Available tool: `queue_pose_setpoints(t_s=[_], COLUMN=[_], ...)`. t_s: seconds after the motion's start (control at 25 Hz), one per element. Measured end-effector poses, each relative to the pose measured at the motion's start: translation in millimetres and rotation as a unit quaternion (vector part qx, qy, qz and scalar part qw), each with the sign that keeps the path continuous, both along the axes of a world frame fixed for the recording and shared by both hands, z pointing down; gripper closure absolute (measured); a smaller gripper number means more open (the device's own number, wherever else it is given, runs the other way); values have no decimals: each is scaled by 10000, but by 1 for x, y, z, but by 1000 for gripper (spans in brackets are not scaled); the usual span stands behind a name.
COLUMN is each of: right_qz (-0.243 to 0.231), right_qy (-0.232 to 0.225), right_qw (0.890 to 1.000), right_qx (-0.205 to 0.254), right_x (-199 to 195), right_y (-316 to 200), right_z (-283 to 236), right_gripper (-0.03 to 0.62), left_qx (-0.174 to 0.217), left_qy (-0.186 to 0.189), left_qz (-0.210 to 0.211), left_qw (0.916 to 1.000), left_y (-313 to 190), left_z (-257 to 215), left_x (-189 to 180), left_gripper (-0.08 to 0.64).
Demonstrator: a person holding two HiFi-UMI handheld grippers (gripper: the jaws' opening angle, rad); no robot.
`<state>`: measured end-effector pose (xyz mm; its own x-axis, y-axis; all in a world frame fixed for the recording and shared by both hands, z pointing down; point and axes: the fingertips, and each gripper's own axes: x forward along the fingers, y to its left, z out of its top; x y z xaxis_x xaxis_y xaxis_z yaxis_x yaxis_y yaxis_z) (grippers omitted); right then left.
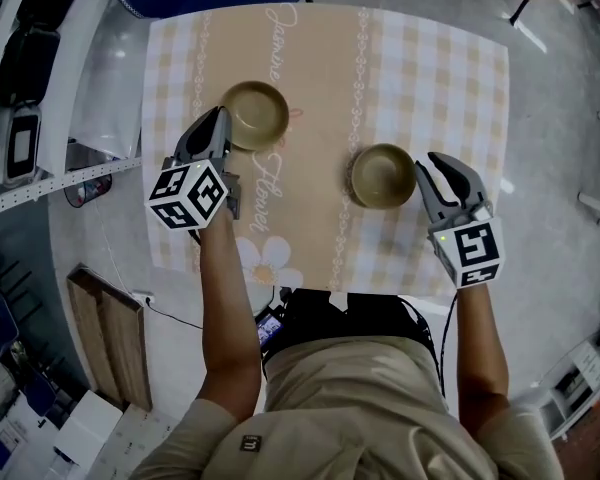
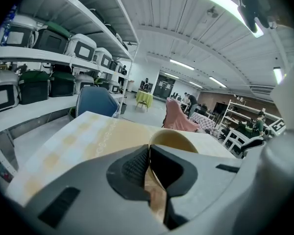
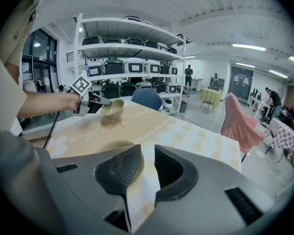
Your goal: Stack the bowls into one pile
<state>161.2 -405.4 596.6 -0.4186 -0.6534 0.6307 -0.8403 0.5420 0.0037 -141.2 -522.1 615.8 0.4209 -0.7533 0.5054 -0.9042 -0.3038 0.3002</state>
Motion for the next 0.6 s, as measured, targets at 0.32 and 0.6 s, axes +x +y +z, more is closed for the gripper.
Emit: queue_pose_setpoints(t_s=[0.32, 0.6], right_qz=[339, 597], right_qy=[-34, -58], right_qw=[9993, 9980], right_qx=[124, 178], right_x=[20, 37], right_y=[10, 24], right_z=[-13, -19], right_gripper=[508, 511], left_qx=[49, 3], left_qy=[172, 236], left_qz=[705, 1233], left_qw=[9974, 9921], left_y=[21, 35], left_z=[-23, -29], left_x=[63, 110], left_gripper=[543, 543])
